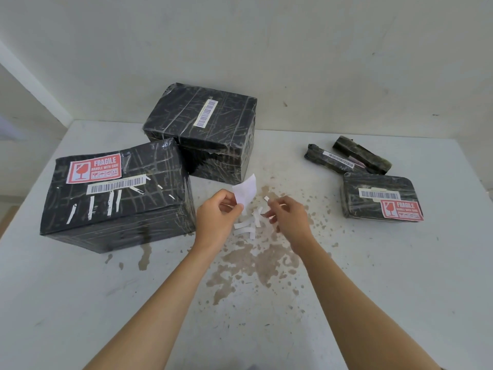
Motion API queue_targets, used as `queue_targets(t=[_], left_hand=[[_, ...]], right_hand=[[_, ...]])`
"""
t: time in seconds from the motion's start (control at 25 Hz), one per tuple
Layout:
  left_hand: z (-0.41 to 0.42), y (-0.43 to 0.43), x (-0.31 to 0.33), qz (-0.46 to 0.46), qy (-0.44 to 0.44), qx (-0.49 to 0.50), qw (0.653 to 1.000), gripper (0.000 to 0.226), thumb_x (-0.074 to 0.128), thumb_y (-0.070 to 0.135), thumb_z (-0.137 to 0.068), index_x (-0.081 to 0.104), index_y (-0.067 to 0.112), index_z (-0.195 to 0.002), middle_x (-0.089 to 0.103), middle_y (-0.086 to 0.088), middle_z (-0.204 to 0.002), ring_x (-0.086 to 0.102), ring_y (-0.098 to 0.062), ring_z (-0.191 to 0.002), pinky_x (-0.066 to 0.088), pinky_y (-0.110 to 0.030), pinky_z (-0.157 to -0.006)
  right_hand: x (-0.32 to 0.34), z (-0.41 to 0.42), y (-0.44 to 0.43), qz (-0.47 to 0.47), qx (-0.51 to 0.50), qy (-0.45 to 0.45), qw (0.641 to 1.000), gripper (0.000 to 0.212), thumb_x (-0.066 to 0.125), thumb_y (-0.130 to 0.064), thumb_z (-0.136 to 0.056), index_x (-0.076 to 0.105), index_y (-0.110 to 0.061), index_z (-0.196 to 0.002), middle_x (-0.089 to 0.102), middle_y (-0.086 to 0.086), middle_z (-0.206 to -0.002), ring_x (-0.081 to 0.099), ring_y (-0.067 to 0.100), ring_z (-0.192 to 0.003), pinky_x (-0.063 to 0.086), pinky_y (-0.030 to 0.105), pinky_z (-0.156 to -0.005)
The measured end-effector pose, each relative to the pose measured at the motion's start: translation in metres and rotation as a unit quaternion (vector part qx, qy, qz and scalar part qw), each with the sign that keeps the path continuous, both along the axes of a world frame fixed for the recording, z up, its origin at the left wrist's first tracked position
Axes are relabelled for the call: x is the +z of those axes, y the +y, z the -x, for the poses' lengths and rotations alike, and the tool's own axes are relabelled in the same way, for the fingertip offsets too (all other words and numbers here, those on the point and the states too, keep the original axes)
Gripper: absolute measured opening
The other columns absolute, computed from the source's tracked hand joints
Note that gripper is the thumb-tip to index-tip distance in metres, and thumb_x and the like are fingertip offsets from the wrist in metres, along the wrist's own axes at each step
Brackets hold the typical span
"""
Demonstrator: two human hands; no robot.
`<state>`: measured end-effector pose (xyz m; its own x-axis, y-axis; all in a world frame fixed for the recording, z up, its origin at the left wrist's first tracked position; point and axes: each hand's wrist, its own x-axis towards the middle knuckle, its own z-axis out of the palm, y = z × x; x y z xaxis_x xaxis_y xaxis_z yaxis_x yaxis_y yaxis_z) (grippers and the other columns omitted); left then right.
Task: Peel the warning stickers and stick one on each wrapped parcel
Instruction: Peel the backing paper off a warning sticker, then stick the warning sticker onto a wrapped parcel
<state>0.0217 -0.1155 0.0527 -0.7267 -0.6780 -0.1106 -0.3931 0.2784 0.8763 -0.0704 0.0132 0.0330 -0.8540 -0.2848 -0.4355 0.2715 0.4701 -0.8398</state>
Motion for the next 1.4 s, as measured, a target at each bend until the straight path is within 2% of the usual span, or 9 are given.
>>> queue_targets(t=[0.16, 0.24, 0.36, 0.52, 0.68, 0.8, 0.96, 1.16, 1.4], left_hand=[[-0.003, 0.001, 0.009, 0.107, 0.042, -0.1, 0.988, 0.01, 0.071, 0.011, -0.082, 0.064, 0.017, -0.078, 0.062, 0.014, -0.076, 0.059, -0.001, -0.071, 0.044, -0.008, -0.06], [-0.005, 0.001, 0.015, 0.177, 0.072, -0.15, 0.97, 0.008, 0.07, 0.009, -0.082, 0.067, 0.016, -0.081, 0.059, 0.016, -0.08, 0.059, -0.002, -0.07, 0.046, -0.011, -0.061], [-0.006, 0.006, 0.024, 0.238, 0.106, -0.189, 0.947, 0.008, 0.069, 0.007, -0.083, 0.069, 0.015, -0.085, 0.061, 0.011, -0.087, 0.058, -0.002, -0.071, 0.046, -0.009, -0.066], [-0.008, 0.013, 0.026, 0.278, 0.138, -0.198, 0.93, 0.007, 0.07, 0.006, -0.082, 0.069, 0.011, -0.086, 0.066, 0.004, -0.087, 0.06, -0.004, -0.075, 0.05, -0.018, -0.07], [-0.014, 0.022, 0.025, 0.222, 0.166, -0.15, 0.949, 0.014, 0.065, 0.003, -0.085, 0.071, 0.008, -0.098, 0.07, 0.0, -0.095, 0.065, -0.006, -0.085, 0.055, -0.024, -0.077], [-0.017, 0.036, 0.036, 0.051, 0.153, -0.034, 0.986, 0.021, 0.062, 0.018, -0.09, 0.065, 0.016, -0.111, 0.068, 0.007, -0.102, 0.067, -0.006, -0.089, 0.055, -0.02, -0.078], [-0.007, 0.045, 0.052, -0.175, 0.109, 0.045, 0.978, 0.036, 0.069, 0.034, -0.083, 0.056, 0.022, -0.114, 0.066, 0.004, -0.101, 0.07, -0.008, -0.076, 0.057, -0.021, -0.067], [0.013, 0.003, 0.074, -0.106, 0.094, 0.075, 0.987, 0.005, 0.068, 0.017, -0.085, 0.068, 0.018, -0.09, 0.071, -0.002, -0.09, 0.068, -0.011, -0.076, 0.051, -0.015, -0.058], [0.042, -0.08, 0.096, 0.003, 0.022, 0.007, 1.0, 0.018, 0.066, 0.025, -0.087, 0.067, 0.019, -0.104, 0.07, 0.002, -0.1, 0.064, -0.008, -0.086, 0.047, -0.018, -0.07]], right_hand=[[0.042, 0.017, 0.008, 0.101, -0.02, -0.156, 0.982, 0.037, 0.046, -0.039, -0.095, 0.066, -0.007, -0.094, 0.074, 0.01, -0.079, 0.061, 0.019, -0.06, 0.041, 0.026, -0.05], [0.056, 0.023, 0.011, 0.091, 0.019, -0.169, 0.981, 0.034, 0.056, -0.041, -0.088, 0.068, -0.009, -0.093, 0.072, 0.005, -0.075, 0.062, 0.017, -0.061, 0.041, 0.026, -0.052], [0.067, 0.023, 0.018, 0.091, 0.065, -0.146, 0.983, 0.012, 0.066, -0.018, -0.081, 0.07, -0.01, -0.089, 0.068, 0.003, -0.068, 0.057, 0.012, -0.058, 0.038, 0.025, -0.051], [0.07, 0.024, 0.027, 0.079, 0.082, -0.133, 0.985, 0.016, 0.069, -0.005, -0.078, 0.071, -0.007, -0.094, 0.069, 0.003, -0.068, 0.058, 0.011, -0.056, 0.038, 0.023, -0.048], [0.07, 0.023, 0.031, 0.085, 0.082, -0.12, 0.986, 0.011, 0.068, -0.003, -0.079, 0.07, -0.007, -0.089, 0.071, 0.008, -0.075, 0.06, 0.018, -0.065, 0.041, 0.027, -0.055], [0.07, 0.021, 0.028, 0.123, 0.038, -0.094, 0.987, 0.007, 0.066, -0.002, -0.081, 0.069, -0.009, -0.079, 0.071, 0.006, -0.071, 0.058, 0.015, -0.059, 0.039, 0.023, -0.049], [0.077, 0.018, 0.007, 0.172, -0.03, -0.069, 0.982, 0.003, 0.066, -0.008, -0.084, 0.068, -0.007, -0.081, 0.072, 0.009, -0.076, 0.059, 0.014, -0.059, 0.04, 0.021, -0.047], [0.092, 0.025, -0.03, 0.186, -0.014, -0.051, 0.981, 0.008, 0.067, -0.013, -0.084, 0.065, -0.008, -0.09, 0.071, 0.007, -0.081, 0.06, 0.014, -0.063, 0.041, 0.022, -0.05], [0.106, 0.051, -0.084, 0.166, 0.0, 0.012, 0.986, 0.012, 0.064, -0.024, -0.088, 0.067, -0.014, -0.083, 0.07, 0.005, -0.089, 0.059, 0.015, -0.078, 0.045, 0.024, -0.065]])
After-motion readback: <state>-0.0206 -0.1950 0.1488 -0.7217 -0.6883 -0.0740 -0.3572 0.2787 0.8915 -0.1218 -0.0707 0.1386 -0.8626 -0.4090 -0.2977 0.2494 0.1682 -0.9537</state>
